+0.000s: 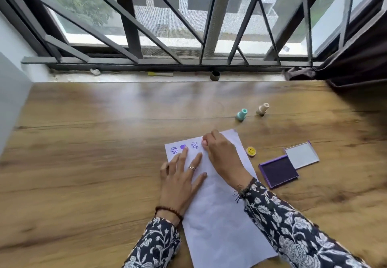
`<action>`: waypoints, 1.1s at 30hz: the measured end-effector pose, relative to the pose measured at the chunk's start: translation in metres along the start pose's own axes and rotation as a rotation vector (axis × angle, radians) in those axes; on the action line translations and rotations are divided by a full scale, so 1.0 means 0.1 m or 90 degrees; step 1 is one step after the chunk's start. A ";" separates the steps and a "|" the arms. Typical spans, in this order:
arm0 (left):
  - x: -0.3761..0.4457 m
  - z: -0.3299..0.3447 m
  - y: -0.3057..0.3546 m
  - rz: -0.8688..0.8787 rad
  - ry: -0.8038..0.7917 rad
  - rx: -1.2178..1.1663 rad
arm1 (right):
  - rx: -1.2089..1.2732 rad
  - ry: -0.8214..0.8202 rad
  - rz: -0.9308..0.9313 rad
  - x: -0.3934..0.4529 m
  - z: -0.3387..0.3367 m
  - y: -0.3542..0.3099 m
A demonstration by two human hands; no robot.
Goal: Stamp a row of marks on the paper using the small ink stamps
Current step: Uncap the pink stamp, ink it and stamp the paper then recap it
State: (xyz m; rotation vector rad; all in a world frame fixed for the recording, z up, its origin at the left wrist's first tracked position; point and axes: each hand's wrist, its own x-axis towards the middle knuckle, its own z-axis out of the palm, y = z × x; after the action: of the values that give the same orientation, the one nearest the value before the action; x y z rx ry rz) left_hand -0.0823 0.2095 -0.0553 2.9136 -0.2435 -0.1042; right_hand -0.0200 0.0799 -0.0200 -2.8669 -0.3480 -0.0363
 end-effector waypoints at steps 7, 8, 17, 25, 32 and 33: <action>0.00 0.10 -0.02 0.012 0.059 0.005 | -0.019 -0.110 -0.028 0.18 -0.10 0.06; 0.00 0.10 -0.02 0.014 0.067 0.008 | -0.023 -0.122 -0.030 0.21 -0.12 0.06; 0.01 0.09 -0.02 0.009 0.047 0.000 | -0.129 -0.125 -0.058 0.27 -0.17 0.04; -0.02 -0.05 0.01 -0.012 -0.010 -0.050 | 0.507 -0.071 0.237 0.17 -0.38 0.23; 0.01 0.02 0.01 -0.028 -0.008 -0.127 | 0.911 0.026 0.397 -0.40 -0.72 0.76; 0.03 -0.01 0.04 -0.034 -0.001 -0.121 | 0.933 0.035 0.406 -0.46 -0.77 0.84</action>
State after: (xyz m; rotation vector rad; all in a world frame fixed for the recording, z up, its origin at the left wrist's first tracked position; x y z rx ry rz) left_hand -0.0797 0.2051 -0.0533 2.7311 -0.1479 -0.1315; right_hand -0.0446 -0.0288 0.0316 -1.3961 0.4233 0.1795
